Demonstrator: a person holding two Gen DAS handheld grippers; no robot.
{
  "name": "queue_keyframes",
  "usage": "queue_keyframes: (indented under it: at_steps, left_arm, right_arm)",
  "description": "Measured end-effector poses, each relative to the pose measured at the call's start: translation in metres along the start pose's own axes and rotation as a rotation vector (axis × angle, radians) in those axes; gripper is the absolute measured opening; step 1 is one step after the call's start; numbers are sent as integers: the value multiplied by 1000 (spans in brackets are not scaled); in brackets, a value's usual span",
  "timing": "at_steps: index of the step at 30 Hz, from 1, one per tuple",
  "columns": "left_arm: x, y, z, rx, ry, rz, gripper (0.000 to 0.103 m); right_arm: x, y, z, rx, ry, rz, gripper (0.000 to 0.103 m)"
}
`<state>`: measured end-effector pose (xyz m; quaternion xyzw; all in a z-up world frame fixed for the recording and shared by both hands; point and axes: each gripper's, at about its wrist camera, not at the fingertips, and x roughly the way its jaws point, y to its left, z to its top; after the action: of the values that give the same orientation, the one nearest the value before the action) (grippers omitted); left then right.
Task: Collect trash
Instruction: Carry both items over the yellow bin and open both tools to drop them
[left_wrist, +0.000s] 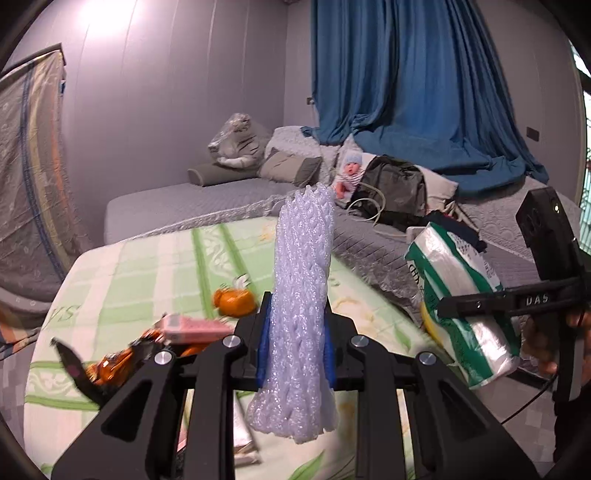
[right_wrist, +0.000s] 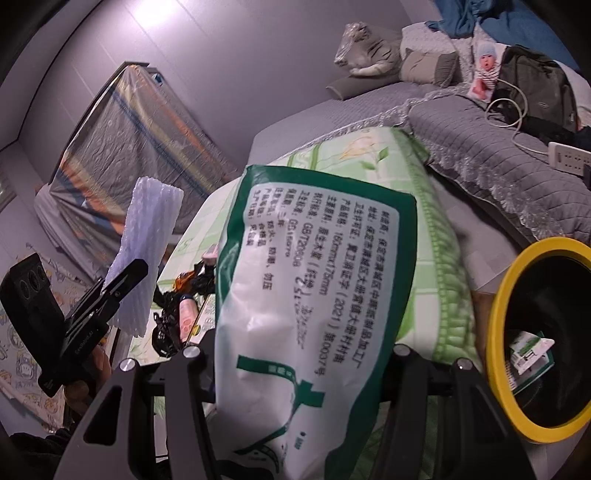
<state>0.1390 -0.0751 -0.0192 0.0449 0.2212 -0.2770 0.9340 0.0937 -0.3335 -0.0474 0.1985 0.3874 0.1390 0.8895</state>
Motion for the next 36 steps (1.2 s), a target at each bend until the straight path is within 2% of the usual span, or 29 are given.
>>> queue_keyframes:
  at_steps: [11,21,31,36]
  left_arm:
    - [38,-56,37,67,-45,-79,22]
    - [75,-117,58,114,-56,-174,22]
    - [122,-172,53,160,-3,-265,22]
    - [151,-194,43,171,35,-299,22]
  right_arm:
    - [-60,-51,13,71,-172,-124,52]
    - [-102,-111,10,150,-265,-263,52]
    - [-118,-173,-16,274,-262,-383,52]
    - [-111,-201,-25,315,-243,-443,52]
